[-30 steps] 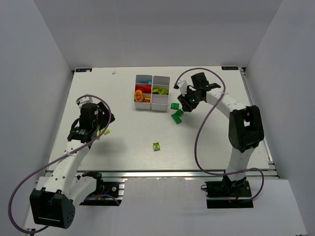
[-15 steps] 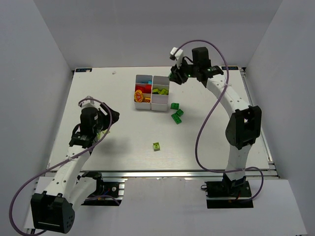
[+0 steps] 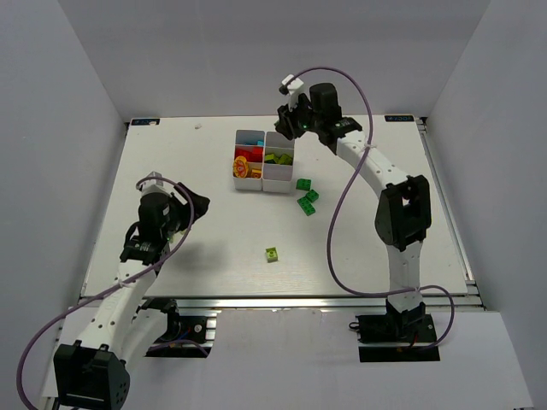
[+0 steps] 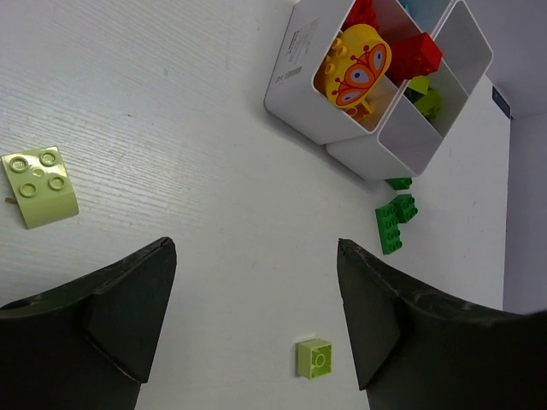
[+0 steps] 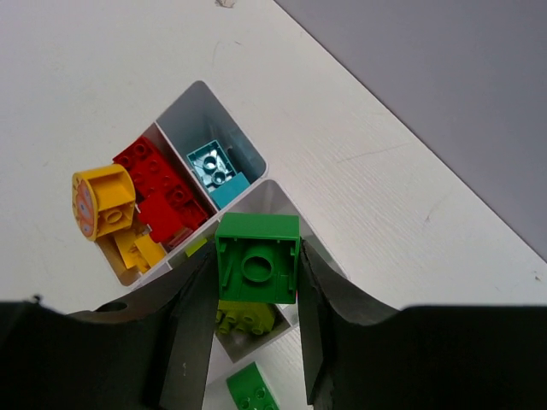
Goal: Sort the legos into containers by color
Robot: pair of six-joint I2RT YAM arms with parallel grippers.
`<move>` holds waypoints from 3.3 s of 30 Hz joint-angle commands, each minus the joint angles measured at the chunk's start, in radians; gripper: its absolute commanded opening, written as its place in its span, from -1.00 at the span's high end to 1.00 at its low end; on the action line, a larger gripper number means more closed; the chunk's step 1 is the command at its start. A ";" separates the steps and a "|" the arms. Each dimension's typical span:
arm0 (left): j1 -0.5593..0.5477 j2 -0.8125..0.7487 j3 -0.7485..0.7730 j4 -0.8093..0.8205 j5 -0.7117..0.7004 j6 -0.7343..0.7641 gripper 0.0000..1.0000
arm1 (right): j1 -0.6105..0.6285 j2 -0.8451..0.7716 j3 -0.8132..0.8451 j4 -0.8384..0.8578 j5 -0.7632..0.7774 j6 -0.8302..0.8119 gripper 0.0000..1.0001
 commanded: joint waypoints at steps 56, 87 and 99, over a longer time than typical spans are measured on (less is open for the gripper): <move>0.004 0.079 0.017 0.070 0.065 -0.015 -0.70 | -0.165 -0.214 -0.459 -0.302 -0.367 -0.680 -0.49; 0.004 0.129 0.066 0.017 0.047 -0.018 -0.71 | -0.162 0.116 -0.266 -0.203 -0.329 -0.698 -0.45; 0.004 0.122 0.075 -0.012 0.039 -0.023 -0.71 | -0.151 0.159 -0.244 -0.179 -0.298 -0.703 -0.36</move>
